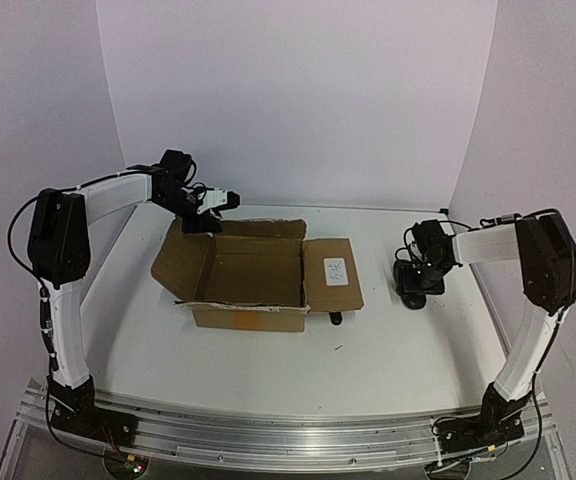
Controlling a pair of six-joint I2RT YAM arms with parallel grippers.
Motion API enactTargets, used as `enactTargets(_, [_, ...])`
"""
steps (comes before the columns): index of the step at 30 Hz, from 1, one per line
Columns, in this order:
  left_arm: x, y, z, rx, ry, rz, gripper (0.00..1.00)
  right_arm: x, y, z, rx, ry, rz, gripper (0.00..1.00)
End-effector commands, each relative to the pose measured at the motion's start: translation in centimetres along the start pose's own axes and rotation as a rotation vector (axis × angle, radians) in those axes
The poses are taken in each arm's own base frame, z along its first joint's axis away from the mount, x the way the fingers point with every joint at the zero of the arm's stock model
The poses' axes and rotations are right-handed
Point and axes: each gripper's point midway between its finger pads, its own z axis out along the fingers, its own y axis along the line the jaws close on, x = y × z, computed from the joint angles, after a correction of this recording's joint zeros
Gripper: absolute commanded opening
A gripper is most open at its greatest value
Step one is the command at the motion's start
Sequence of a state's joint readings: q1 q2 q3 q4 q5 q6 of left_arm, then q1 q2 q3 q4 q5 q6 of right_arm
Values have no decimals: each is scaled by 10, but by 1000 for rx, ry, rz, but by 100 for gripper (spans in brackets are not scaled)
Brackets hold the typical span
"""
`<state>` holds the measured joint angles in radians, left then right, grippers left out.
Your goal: Unpack the express box
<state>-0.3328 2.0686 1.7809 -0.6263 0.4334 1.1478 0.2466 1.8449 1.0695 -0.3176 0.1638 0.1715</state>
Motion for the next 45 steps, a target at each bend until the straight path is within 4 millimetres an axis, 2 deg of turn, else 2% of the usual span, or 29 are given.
enactTargets(1, [-18, 17, -15, -47, -30, 2, 45, -7, 1, -1, -5, 0, 3, 87])
enactTargets(5, [-22, 19, -19, -53, -36, -4, 56, -11, 2, -5, -8, -13, 0, 97])
enactTargets(10, [-33, 23, -32, -61, -64, -25, 73, -24, 6, -15, -23, -46, -9, 98])
enactTargets(13, [-43, 25, -46, -68, -90, -46, 84, -38, 8, -29, -34, -83, -12, 98])
enactTargets(18, [-70, 28, -83, -103, -167, -96, 97, -70, 12, -69, -58, -194, -36, 98])
enactTargets(21, [-93, 45, -124, -204, -240, -213, 99, -87, 14, -102, -75, -278, -48, 98])
enactTargets(23, [-94, 62, -155, -277, -279, -371, 99, -95, 12, -128, -78, -345, -58, 98])
enactTargets(25, [-66, 80, -187, -341, -307, -645, 99, -96, 7, -149, -68, -420, -63, 98])
enactTargets(27, [-8, 87, -214, -431, -298, -947, 99, -87, 0, -160, -59, -492, -76, 98])
enactTargets(29, [43, 75, -228, -512, -273, -1128, 99, -81, -11, -178, -39, -595, -67, 98])
enactTargets(30, [73, 63, -236, -560, -266, -1223, 99, -69, -19, -175, -20, -604, -61, 98])
enactTargets(31, [92, 53, -241, -601, -267, -1274, 100, -62, -28, -180, 4, -633, -45, 98])
enactTargets(32, [107, 33, -237, -617, -250, -1305, 100, -48, -35, -173, 19, -626, -32, 98])
enactTargets(34, [129, 15, -240, -740, -232, -1312, 100, -32, -44, -177, 34, -677, -4, 98])
enactTargets(36, [167, -14, -235, -890, -180, -1391, 100, -6, -51, -165, 47, -700, 6, 98])
enactTargets(37, [176, -22, -237, -943, -172, -1401, 100, 0, -58, -168, 67, -745, 30, 98])
enactTargets(39, [189, -37, -236, -1014, -174, -1387, 100, 25, -72, -159, 111, -788, 63, 98])
enactTargets(41, [193, -58, -228, -1024, -197, -1339, 100, 49, -78, -146, 119, -819, 72, 98])
enactTargets(45, [171, -86, -216, -967, -305, -1109, 100, 79, -82, -128, 114, -834, 79, 98])
